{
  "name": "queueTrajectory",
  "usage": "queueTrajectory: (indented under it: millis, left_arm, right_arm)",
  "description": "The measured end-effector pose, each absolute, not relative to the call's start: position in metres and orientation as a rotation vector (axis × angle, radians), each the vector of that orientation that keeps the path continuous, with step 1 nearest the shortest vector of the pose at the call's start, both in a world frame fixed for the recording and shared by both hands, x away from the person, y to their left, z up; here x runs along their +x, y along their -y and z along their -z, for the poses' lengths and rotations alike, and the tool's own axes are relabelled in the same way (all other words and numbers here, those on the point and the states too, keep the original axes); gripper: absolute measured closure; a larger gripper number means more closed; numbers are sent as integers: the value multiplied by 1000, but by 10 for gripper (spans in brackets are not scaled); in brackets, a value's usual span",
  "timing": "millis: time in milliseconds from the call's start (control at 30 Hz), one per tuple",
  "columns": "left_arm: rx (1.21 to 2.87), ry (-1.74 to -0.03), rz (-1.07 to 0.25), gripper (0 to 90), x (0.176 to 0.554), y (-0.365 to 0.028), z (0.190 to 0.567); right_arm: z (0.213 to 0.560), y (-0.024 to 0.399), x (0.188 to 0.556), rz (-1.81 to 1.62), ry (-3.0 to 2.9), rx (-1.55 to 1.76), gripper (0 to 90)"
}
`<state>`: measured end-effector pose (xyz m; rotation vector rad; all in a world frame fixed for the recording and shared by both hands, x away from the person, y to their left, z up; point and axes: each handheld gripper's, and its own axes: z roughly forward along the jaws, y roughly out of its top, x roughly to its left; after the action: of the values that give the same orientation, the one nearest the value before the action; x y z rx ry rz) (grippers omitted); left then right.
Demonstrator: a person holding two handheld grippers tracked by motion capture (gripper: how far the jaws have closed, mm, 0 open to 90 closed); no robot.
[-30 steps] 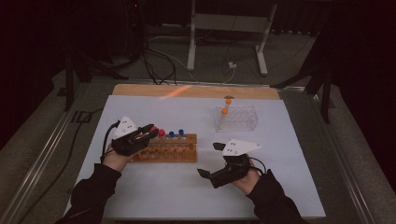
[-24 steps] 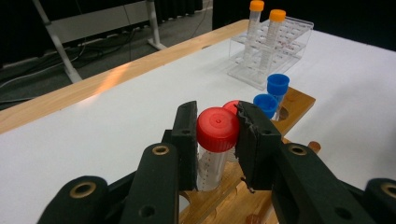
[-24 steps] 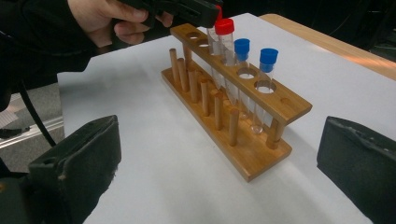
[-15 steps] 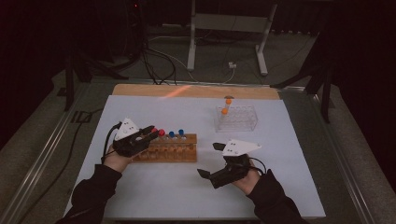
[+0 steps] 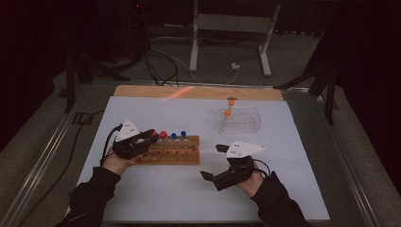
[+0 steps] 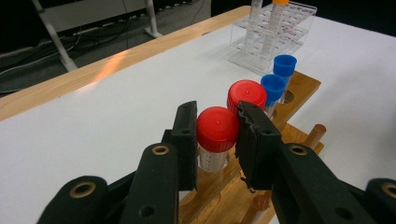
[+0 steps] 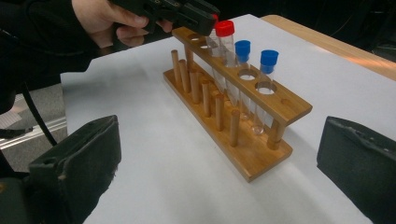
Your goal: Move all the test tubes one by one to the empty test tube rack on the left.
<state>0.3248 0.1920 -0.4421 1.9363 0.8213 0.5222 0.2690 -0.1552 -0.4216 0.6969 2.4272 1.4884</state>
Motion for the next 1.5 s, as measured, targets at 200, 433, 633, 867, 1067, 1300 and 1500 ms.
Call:
queueTrajectory:
  millis: [200,433,633,867,1067,1300,1500]
  left_arm:
    - [1943,-819,-511,704,325,-192,441]
    - [1939,-803,-471,620,324,-196,439]
    - [1917,-768,-439,392,318,-199,430]
    - [1868,-674,-386,123,303,-199,420]
    - [1838,-607,-356,10,293,-193,412]
    - [1834,-581,-367,10,288,-191,409]
    - [1828,-587,-382,10,288,-194,410]
  right_arm:
    - [421,156,269,-1490,-2425,696,0]
    - [420,157,269,-1490,-2422,696,0]
    - [418,160,271,-1495,-2402,693,0]
    - [413,170,275,-1483,-2313,639,0]
    - [402,187,290,-1469,-2239,722,0]
    - [404,196,325,-1414,-2162,800,0]
    - [422,200,359,-1347,-2136,911,137]
